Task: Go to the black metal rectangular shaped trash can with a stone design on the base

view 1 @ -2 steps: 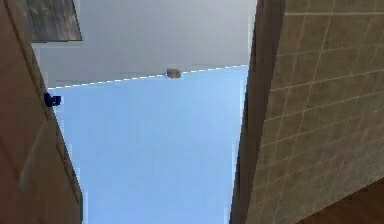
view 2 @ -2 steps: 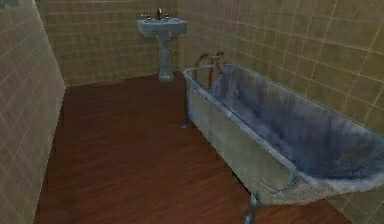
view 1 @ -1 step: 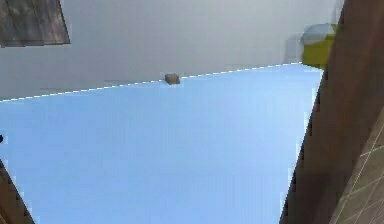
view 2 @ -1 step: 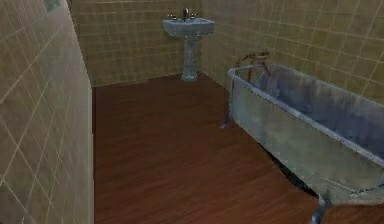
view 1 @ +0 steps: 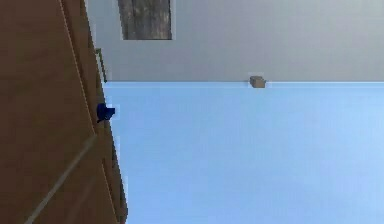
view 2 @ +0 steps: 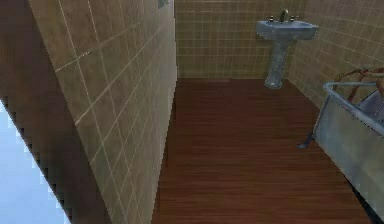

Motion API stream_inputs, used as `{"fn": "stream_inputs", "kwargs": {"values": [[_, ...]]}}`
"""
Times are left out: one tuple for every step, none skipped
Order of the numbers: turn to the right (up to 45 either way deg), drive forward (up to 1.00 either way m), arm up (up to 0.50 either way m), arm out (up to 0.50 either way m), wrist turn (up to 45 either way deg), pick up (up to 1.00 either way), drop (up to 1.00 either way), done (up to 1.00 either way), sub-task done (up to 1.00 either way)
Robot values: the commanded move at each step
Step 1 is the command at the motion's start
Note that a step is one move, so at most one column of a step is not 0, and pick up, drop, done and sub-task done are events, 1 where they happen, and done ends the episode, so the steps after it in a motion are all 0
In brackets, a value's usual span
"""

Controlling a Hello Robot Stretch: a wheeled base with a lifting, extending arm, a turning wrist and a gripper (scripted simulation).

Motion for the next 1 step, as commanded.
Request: {"fn": "stream_inputs", "kwargs": {"values": [[0.0,0.30,0.00,0.00,0.0,0.00,0.00,0.00,0.00]]}}
